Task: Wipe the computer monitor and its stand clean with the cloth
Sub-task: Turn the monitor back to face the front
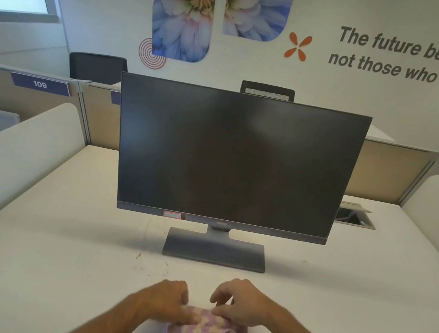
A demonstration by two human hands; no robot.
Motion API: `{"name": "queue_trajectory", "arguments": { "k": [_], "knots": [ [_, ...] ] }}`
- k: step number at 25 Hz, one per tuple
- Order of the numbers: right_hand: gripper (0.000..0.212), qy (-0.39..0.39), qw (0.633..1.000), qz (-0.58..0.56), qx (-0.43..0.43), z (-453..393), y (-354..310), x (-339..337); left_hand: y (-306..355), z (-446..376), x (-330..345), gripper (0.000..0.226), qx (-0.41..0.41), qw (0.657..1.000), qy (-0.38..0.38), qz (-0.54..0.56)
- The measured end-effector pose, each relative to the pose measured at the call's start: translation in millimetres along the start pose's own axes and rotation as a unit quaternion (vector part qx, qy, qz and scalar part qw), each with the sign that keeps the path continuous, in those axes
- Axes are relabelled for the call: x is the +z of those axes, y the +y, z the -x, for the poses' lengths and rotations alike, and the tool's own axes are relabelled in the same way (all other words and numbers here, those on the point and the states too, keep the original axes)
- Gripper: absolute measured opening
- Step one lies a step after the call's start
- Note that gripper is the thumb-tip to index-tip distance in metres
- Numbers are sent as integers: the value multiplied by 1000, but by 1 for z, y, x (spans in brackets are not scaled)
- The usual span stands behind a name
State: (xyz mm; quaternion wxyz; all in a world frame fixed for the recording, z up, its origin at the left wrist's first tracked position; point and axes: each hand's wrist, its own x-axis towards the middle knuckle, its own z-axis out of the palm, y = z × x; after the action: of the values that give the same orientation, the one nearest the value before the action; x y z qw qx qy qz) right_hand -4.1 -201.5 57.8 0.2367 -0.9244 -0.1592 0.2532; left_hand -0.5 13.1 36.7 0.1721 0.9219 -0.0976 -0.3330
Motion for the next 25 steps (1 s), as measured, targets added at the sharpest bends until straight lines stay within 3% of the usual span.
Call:
{"name": "queue_trajectory", "arguments": {
  "k": [4, 9, 14, 16, 18, 19, 21, 23, 25],
  "knots": [
    [42, -22, 1000, -16, -7, 5, 4, -1, 5, 7, 7, 38, 28, 999, 15, 38],
    [72, -95, 989, -116, 6, 7, 3, -16, 16, 13, -13, 21, 158, 973, 77, 148],
    [63, -87, 953, -291, 5, 9, 2, -29, 32, 18, -41, 39, 260, 914, 177, 256],
    [67, -60, 944, -325, 10, 8, 3, -29, 40, 19, -46, 44, 228, 891, 221, 325],
    [75, -37, 925, -377, 24, 8, 7, -28, 45, 19, -45, 57, 116, 866, 261, 412],
    [77, -15, 911, -411, 35, 8, 10, -28, 45, 19, -41, 70, 63, 846, 241, 472],
    [78, 24, 867, -494, 57, 8, 19, -27, 44, 17, -28, 91, 27, 799, 131, 587],
    [79, 37, 823, -565, 53, 11, 21, -26, 54, 26, -14, 74, 82, 769, 20, 634],
    [82, 64, 836, -544, 36, 13, 17, -23, 68, 26, -3, 56, 116, 757, 6, 643]
  ]
}}
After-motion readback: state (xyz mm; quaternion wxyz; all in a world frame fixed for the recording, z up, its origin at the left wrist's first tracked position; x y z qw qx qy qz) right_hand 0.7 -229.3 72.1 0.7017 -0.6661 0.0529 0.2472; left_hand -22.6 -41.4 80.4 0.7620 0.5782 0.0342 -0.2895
